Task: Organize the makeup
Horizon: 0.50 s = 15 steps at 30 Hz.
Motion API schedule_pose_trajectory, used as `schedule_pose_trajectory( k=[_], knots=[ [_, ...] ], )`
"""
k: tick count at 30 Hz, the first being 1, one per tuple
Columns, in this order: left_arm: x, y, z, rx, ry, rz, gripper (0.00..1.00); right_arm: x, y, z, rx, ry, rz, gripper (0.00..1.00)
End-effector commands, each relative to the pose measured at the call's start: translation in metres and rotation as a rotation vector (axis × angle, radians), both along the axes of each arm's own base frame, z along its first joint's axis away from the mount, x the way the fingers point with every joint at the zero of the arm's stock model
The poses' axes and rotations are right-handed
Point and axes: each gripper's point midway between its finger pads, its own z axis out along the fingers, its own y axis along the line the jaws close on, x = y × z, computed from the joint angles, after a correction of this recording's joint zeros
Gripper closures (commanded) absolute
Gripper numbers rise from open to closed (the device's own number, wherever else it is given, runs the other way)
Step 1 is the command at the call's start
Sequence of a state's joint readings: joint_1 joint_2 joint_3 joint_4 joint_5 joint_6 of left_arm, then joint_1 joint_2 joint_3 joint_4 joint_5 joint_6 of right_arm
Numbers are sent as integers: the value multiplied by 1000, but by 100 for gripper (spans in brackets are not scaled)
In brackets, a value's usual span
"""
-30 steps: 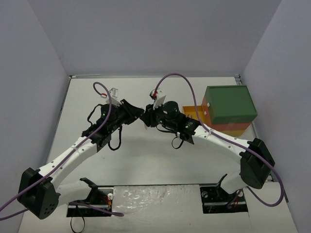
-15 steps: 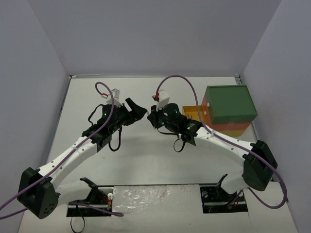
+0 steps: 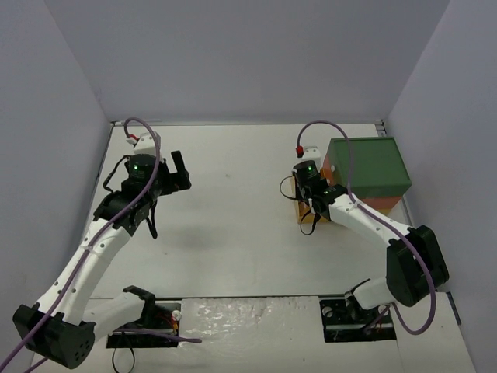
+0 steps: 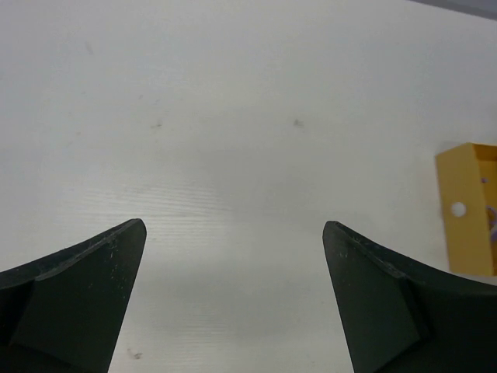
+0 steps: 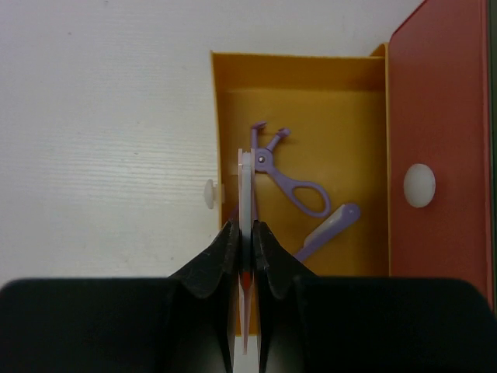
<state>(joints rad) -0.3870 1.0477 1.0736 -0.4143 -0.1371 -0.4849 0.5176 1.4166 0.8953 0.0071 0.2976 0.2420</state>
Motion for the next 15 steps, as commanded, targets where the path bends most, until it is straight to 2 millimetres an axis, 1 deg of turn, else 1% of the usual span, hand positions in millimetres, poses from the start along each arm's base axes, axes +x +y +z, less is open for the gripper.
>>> schedule_pose_trajectory(
  k=[1,2,3,4,7,9,11,12,13,15],
  knots=[
    [-10,43,4,131,35,30,3,19,-29,1,-48,-16,-129,100],
    [-10,49,4,146,39,39,3,20,-34,-2,-54,-3,-141,92],
    [-11,55,2,166,42,48,3,20,-38,-4,-62,10,-147,77],
    [-11,61,-1,184,49,62,3,21,-38,-2,-63,9,-147,63],
    [-10,69,-6,204,51,90,3,23,-29,10,-33,-12,-124,34],
    [-10,70,-15,203,63,89,3,25,-22,21,-13,-35,-108,21],
    [-9,71,-19,184,76,85,3,25,-8,36,12,-68,-69,10],
    [-9,72,-21,176,81,84,3,24,3,43,22,-82,-39,6],
    [-10,73,-22,171,84,86,3,20,20,48,29,-92,6,4],
    [-10,75,-23,166,87,95,3,13,47,55,44,-108,76,0]
  ],
)
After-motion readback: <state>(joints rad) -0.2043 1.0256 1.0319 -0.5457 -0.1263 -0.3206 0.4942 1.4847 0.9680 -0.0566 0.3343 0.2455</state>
